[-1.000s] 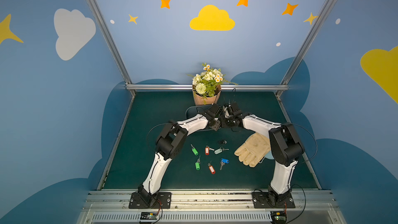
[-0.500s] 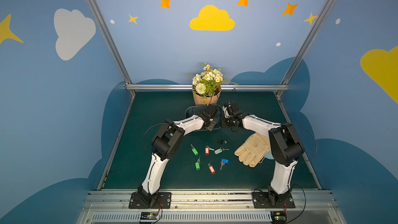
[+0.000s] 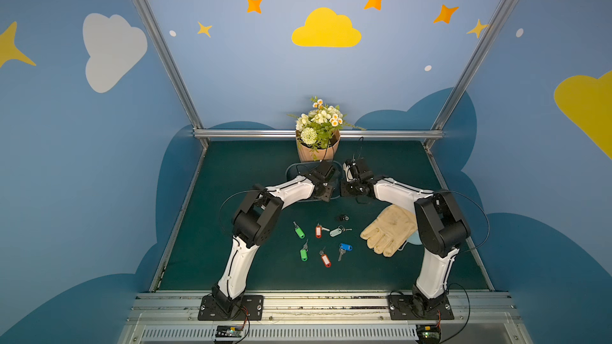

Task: Take the keys out of the storage box
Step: Pick up the key from the storage box.

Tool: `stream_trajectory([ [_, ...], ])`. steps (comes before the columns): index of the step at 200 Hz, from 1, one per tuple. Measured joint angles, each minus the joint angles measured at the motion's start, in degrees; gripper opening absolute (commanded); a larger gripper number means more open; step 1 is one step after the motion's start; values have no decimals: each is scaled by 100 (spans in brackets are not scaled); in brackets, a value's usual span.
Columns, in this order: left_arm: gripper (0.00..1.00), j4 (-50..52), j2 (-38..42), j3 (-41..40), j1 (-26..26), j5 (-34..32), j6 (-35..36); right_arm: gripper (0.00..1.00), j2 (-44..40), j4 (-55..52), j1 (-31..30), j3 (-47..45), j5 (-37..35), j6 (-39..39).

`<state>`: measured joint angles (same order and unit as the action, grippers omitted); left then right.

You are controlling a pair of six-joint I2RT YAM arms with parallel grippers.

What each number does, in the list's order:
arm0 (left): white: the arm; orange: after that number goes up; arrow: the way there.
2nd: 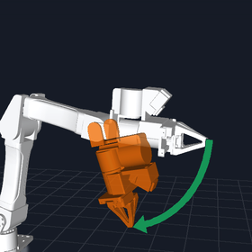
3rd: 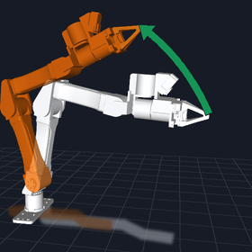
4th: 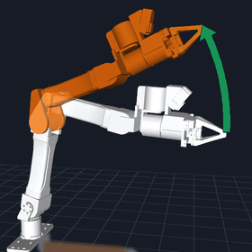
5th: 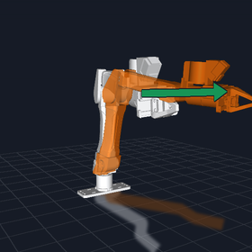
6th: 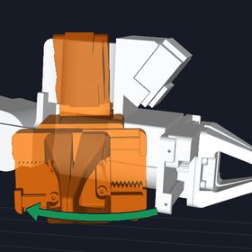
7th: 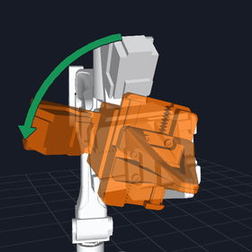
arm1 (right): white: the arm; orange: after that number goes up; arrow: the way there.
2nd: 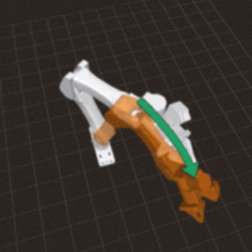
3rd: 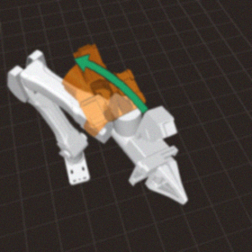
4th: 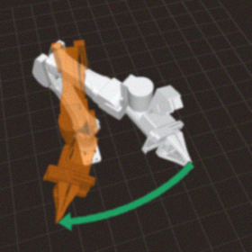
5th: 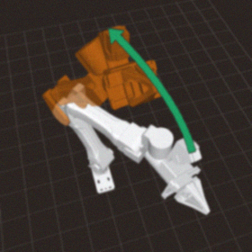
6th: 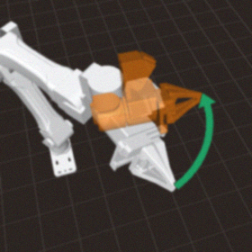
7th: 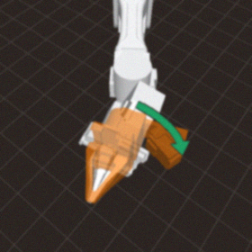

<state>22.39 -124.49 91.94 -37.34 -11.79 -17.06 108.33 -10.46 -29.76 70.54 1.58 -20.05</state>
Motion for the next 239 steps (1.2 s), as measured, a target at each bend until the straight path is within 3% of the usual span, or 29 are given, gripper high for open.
stream_trajectory([
  [55, 69, -234, -13, -122, 33, 282, -964, 0, -186, 599, -7, -470, 105, -72],
  [84, 64, -358, -44, -122, 31, 278, -1224, 0, -280, 852, -33, -651, 151, -63],
  [200, 61, -841, -146, -107, 59, 446, -1729, 0, -293, 1097, -109, -682, 188, -72],
  [224, 51, -927, -164, -107, 55, 476, -1799, 0, -293, 1150, -111, -699, 195, -72],
  [239, 52, -1003, -173, -127, 44, 505, -1845, 0, -293, 1224, -125, -745, 199, -66],
])
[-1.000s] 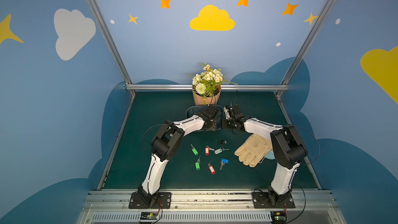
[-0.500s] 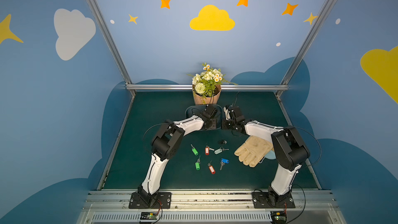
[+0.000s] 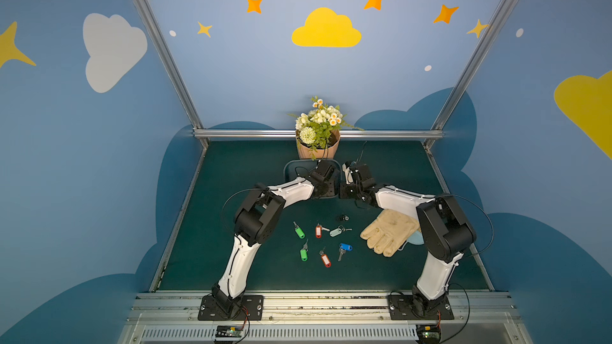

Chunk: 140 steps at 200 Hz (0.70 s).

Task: Take the keys out of the storage box
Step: Pick up the key from the storage box.

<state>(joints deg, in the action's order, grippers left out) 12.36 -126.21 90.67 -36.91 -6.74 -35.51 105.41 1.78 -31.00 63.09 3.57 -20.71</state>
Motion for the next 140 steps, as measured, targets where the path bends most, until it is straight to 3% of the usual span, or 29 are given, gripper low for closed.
stream_trajectory([
  [48, 66, -138, -22, -44, -13, -50, -31, 0, 0, 481, -4, -269, 85, 20],
  [82, 69, -87, -66, 22, -24, -129, -26, 0, 11, 778, -2, -431, 140, 31],
  [96, 63, 15, -103, 111, -28, -168, -9, 0, 11, 855, 2, -461, 155, 39],
  [118, 41, 157, -184, 249, -46, -249, 33, 0, 11, 914, 2, -483, 166, 50],
  [140, 31, 210, -184, 291, -94, -236, 35, 0, 11, 944, 2, -494, 166, 68],
])
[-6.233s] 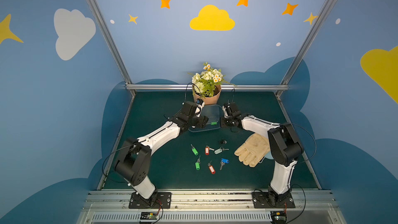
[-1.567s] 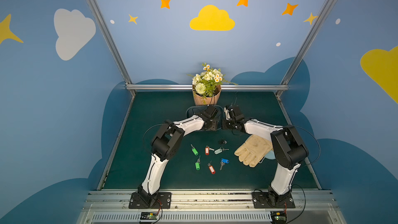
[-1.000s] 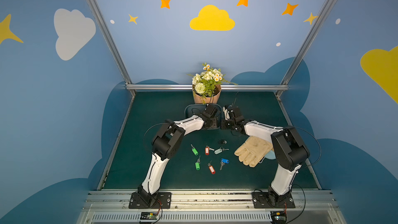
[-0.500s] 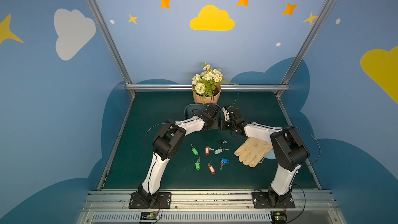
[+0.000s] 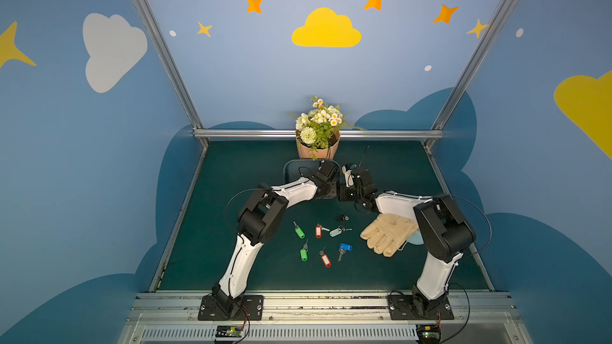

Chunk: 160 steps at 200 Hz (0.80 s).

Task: Take the keys out of the storage box
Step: Pick up the key from the storage box.

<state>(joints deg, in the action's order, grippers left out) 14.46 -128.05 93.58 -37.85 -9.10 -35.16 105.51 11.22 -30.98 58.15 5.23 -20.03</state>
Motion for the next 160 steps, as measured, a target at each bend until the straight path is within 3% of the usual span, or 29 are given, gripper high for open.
stream_trajectory([
  [88, 3, 46, 0, 2, -2, -74, 267, 0, 0, 55, -13, 2, 57, 70],
  [160, 3, 160, 57, -7, -4, -234, 437, 0, 0, 59, -15, 2, 79, 83],
])
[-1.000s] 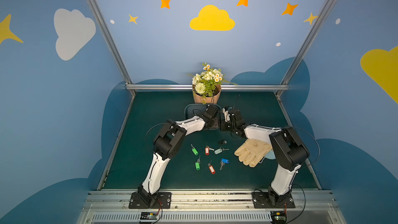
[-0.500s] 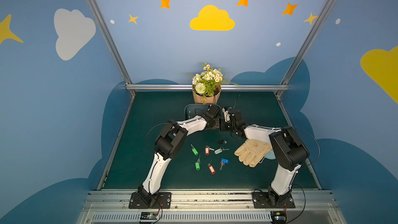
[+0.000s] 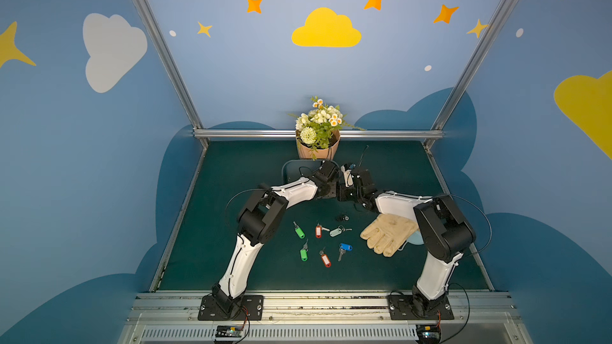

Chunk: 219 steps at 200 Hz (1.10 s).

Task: Take the keys out of the storage box
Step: Pick up the key from the storage box.

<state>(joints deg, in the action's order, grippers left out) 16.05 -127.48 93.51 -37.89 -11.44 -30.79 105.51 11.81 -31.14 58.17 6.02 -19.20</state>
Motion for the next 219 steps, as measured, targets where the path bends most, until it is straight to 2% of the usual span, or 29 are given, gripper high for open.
stream_trajectory([
  [57, 2, 258, 243, -181, 28, -319, 219, 0, 0, 52, -35, 24, 94, 39],
  [118, 3, 461, 1012, -640, 103, -372, 428, 0, 0, 17, -46, 179, 57, 74],
  [179, 3, 17, 1720, -767, 293, 330, 531, 0, 22, -616, -59, 243, -199, 103],
  [219, 3, -15, 2723, -1954, 162, 1029, 671, 0, 22, -732, -57, 269, -319, 79],
])
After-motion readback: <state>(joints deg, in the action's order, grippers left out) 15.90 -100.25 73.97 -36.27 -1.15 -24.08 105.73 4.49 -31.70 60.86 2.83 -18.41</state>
